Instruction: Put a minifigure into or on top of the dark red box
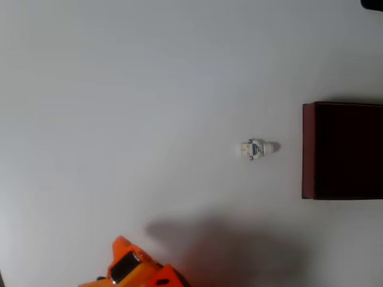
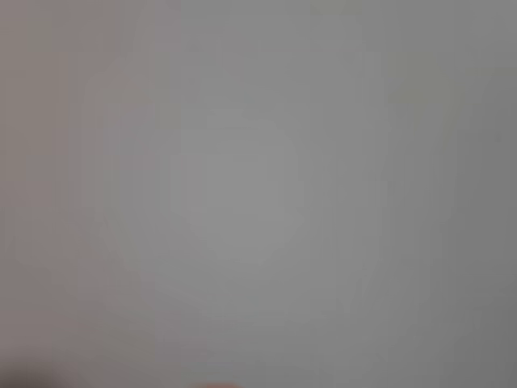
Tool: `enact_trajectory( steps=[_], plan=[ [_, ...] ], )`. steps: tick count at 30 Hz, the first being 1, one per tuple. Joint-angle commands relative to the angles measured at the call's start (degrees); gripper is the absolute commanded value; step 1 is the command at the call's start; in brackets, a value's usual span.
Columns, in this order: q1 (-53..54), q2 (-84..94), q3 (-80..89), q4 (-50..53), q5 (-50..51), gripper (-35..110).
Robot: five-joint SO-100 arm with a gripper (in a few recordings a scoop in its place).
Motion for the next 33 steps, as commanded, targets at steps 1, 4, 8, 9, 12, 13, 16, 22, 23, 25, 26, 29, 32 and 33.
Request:
enact_trajectory(
  steps=[1,4,8,9,12,13,16,22,23,25,26,29,32,33],
  plan=[
    [-1.3,0.5,0.0,0.6,-1.4,0],
    [-1.3,0.5,0.0,0.6,-1.4,0],
    [-1.3,0.5,0.0,0.6,-1.4,0],
    [-1.3,0.5,0.0,0.6,-1.4,0],
    [-1.3,0.5,0.0,0.6,-1.4,0],
    [-1.3,0.5,0.0,0.6,-1.4,0],
    [-1.3,0.5,0.0,0.6,-1.4,0],
    [-1.2,0.5,0.0,0.6,-1.1,1],
    [-1.1,0.5,-0.1,0.6,-0.2,3],
    [2.5,0.5,-0.2,0.2,2.1,9],
    [4.1,0.5,-0.9,0.1,1.7,10],
    [9.1,-0.9,-5.8,-0.1,-1.9,12],
    [15.2,-7.5,-15.0,0.3,-6.6,15],
    [17.4,-11.8,-19.0,0.6,-8.2,15]
  ],
)
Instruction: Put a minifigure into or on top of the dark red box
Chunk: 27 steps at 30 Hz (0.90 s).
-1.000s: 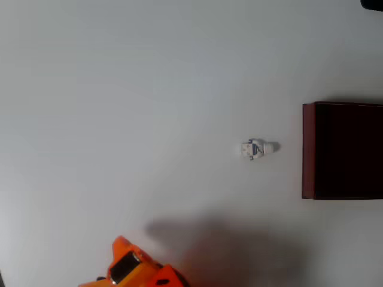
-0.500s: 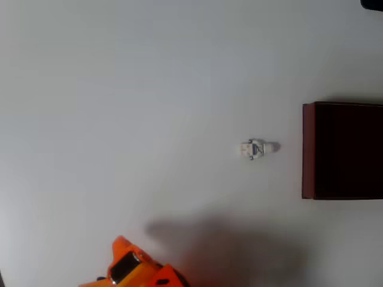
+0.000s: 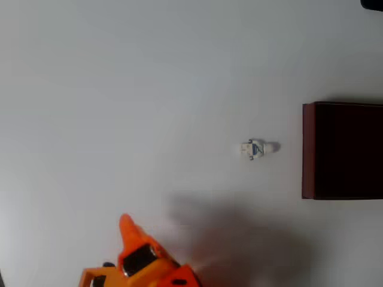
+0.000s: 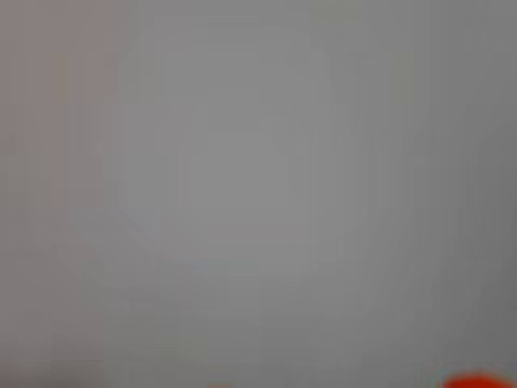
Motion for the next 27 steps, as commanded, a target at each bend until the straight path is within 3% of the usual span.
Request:
enact_trajectory(
  steps=[1,4,9,14,27],
  plan=[
    [6.9,-12.4,-15.2,1.5,-6.2,16],
    [13.5,-29.1,-27.5,5.2,-11.1,16],
    [20.4,-36.7,-29.8,-2.2,-13.7,21],
    [28.3,-55.5,-41.0,0.5,-18.9,19],
    [43.9,-74.6,-44.6,-6.8,-28.0,19]
  ],
)
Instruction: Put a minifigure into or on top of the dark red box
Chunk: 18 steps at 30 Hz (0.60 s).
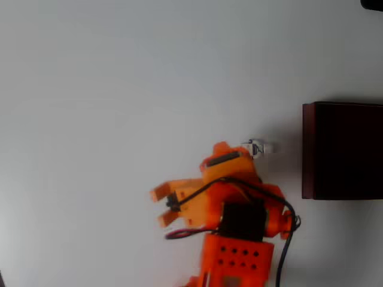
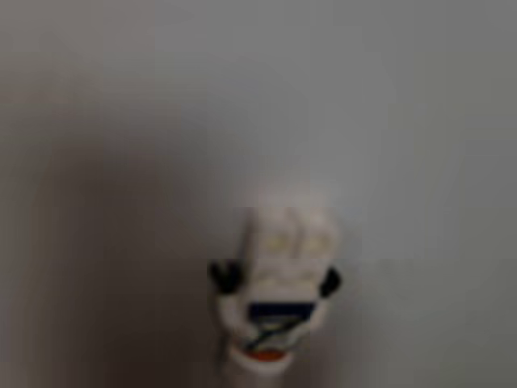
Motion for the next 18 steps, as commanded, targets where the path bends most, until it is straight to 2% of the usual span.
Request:
enact_trajectory(
  steps=[1,5,18],
  plan=[
    [3.3,-4.1,-4.2,-1.7,-2.8,20],
    [4.9,-10.9,-9.8,-0.8,-3.0,19],
    [8.7,-16.9,-14.2,-3.7,0.4,20]
  ],
)
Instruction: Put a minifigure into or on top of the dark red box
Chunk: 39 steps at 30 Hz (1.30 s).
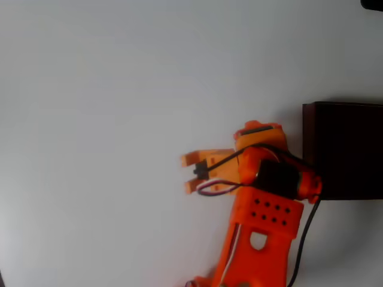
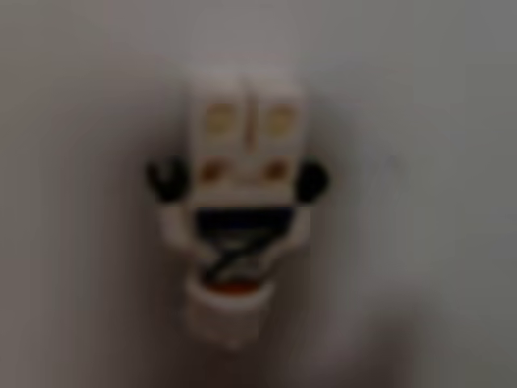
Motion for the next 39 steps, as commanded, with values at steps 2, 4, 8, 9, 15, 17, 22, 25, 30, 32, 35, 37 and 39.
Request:
enact_trajectory(
  steps=[2,4,8,9,15,17,22,25,30,32,35,37,39],
  plan=[
    [2.8,-1.0,-2.2,-1.4,-0.4,20],
    [3.3,-1.8,-1.9,-1.8,-0.6,20],
    [4.0,-3.8,-1.7,-2.6,-0.4,20],
    [4.1,-4.4,-1.8,-2.7,-0.3,20],
    [4.3,-7.8,-2.0,-2.9,0.4,20],
    [4.4,-8.4,-2.1,-3.0,0.4,21],
    [4.4,-9.9,-2.4,-3.1,0.9,21],
    [4.2,-11.7,-3.3,-3.1,1.4,21],
    [4.2,-14.9,-5.3,-2.9,1.8,20],
    [4.2,-16.3,-6.4,-2.5,2.2,21],
    [4.2,-18.8,-8.5,-1.8,2.5,20],
    [4.1,-20.1,-9.3,-1.8,2.7,20],
    [4.1,-21.0,-9.8,-1.9,3.1,20]
  ],
)
